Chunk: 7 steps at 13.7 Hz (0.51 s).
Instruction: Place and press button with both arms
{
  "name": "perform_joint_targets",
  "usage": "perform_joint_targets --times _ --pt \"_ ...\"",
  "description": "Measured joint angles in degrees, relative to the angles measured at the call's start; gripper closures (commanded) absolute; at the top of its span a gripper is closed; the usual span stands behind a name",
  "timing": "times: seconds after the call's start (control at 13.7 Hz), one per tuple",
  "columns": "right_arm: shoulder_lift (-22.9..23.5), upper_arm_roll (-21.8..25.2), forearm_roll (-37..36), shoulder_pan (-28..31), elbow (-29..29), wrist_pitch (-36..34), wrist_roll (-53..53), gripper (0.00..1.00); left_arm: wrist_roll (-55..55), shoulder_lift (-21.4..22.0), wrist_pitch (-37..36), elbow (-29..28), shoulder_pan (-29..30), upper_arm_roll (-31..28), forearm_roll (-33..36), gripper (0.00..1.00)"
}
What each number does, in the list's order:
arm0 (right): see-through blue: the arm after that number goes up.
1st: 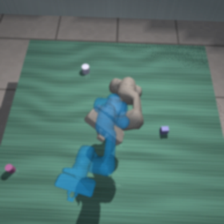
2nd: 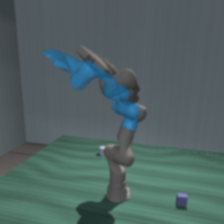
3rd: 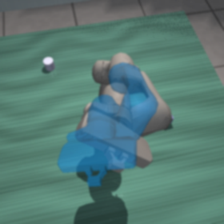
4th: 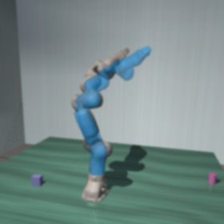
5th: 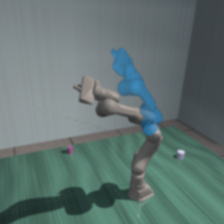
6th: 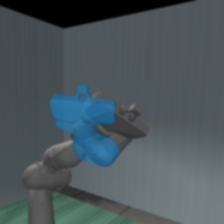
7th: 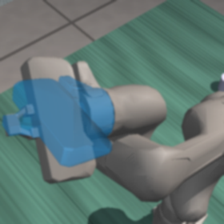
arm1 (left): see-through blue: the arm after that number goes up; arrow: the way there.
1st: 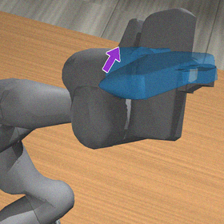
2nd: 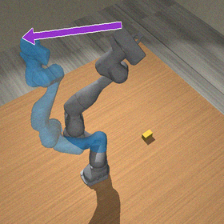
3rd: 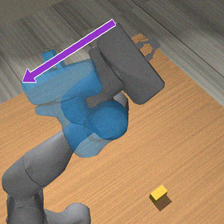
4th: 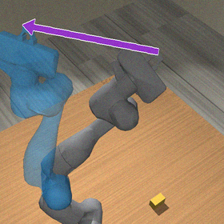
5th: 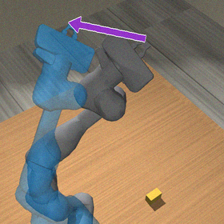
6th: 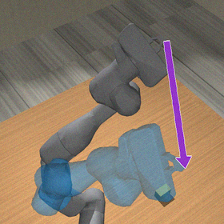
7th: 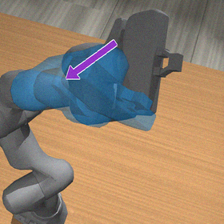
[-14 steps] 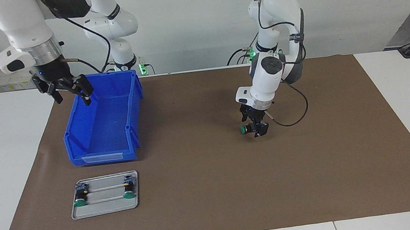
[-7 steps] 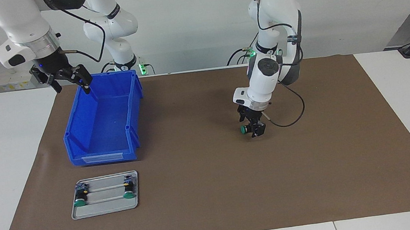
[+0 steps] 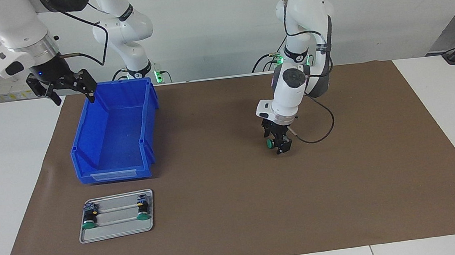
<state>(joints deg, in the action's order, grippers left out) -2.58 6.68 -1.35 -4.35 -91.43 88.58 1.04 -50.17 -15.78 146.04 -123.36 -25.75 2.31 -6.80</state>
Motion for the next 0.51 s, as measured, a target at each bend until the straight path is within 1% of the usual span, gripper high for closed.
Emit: perform_joint_targets --times 0.29,0.37,0.51 --pt "0.00 0.00 0.00 0.01 -0.08 0.02 0.00 0.00 0.01 0.28 0.10 0.04 -0.07 -0.08 0.00 0.44" --pt "0.00 0.00 0.00 0.01 -0.09 0.02 0.00 0.00 0.01 0.35 0.16 0.09 -0.07 -0.14 0.00 0.45" --pt "-0.01 0.00 0.00 0.01 -0.15 0.02 0.00 0.00 0.01 0.40 0.17 0.12 -0.07 -0.18 0.00 0.51"
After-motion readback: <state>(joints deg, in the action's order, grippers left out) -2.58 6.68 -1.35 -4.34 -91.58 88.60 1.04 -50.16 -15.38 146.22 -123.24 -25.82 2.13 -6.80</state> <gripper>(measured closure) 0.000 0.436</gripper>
